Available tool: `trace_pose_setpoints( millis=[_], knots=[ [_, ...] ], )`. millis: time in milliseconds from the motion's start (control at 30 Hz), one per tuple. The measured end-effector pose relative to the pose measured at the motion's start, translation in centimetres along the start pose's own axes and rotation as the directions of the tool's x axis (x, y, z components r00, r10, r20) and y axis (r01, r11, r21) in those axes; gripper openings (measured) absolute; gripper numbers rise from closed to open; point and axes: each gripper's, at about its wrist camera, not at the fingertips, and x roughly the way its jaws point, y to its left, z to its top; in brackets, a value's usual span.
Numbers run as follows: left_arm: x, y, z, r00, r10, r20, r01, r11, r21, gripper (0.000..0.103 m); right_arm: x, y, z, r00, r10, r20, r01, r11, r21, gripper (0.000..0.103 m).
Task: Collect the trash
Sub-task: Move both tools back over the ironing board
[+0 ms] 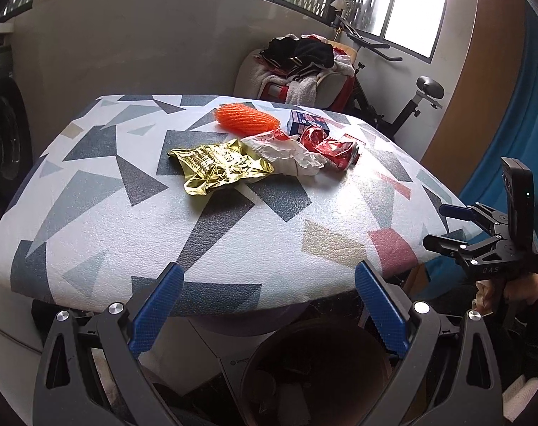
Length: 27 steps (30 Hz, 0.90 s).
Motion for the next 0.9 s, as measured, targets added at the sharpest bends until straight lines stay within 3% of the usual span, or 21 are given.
trace_pose_setpoints(
  millis=[467,900],
  knots=[
    [1.2,1.5,5.8,0.998,-0.003,0.06,0.001,0.999,0.044,0.095,2.5,-1.1,4.1,0.999,-0.037,-0.021,0.037,0.999,0.025,0.097],
    [3.9,3.2,9.1,0.998,0.004,0.057,-0.007,0.998,0.06,0.095,5.5,-3.3,7.3,0.999,-0.026,-0.022,0.03,0.988,0.15,0.097]
  ],
)
